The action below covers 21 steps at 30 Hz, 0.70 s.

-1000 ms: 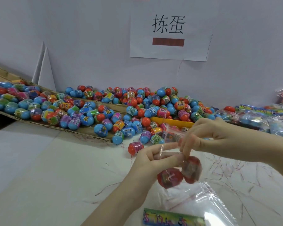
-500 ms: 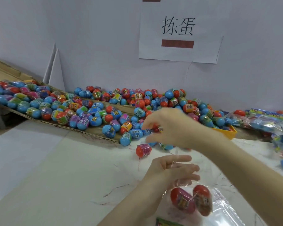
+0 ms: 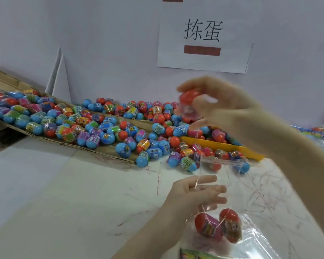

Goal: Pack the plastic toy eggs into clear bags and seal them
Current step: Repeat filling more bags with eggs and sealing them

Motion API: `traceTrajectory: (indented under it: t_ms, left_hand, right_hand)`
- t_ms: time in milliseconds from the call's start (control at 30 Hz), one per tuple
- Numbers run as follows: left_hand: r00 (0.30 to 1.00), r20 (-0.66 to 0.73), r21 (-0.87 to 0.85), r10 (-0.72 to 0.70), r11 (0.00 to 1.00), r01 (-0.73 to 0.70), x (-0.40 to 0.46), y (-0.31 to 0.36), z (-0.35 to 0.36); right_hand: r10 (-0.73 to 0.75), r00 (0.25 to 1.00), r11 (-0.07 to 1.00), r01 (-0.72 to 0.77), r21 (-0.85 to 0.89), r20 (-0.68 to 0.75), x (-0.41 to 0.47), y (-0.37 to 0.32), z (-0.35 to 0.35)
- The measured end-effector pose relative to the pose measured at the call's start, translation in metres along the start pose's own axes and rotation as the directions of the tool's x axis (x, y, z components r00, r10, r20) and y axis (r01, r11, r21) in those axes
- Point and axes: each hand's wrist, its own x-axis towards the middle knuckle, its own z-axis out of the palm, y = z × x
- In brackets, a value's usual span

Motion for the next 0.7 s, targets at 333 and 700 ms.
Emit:
traceTrajectory:
  t_ms: [333, 700]
  left_hand:
    - [0.997, 0.065, -0.003, 0.04, 0.999, -0.04, -0.004, 0.008, -0.002]
    - [0.991, 0.129, 0.016, 0.047, 0.999, -0.05, -0.006, 0.009, -0.001]
  right_hand:
    - [0.04, 0.993, 0.743, -0.102, -0.662, -0.108, -0.06, 0.024, -0.032]
    - [0.242, 0.955, 0.732, -0.063, -0.678, 0.172, -0.047, 0.027, -0.028]
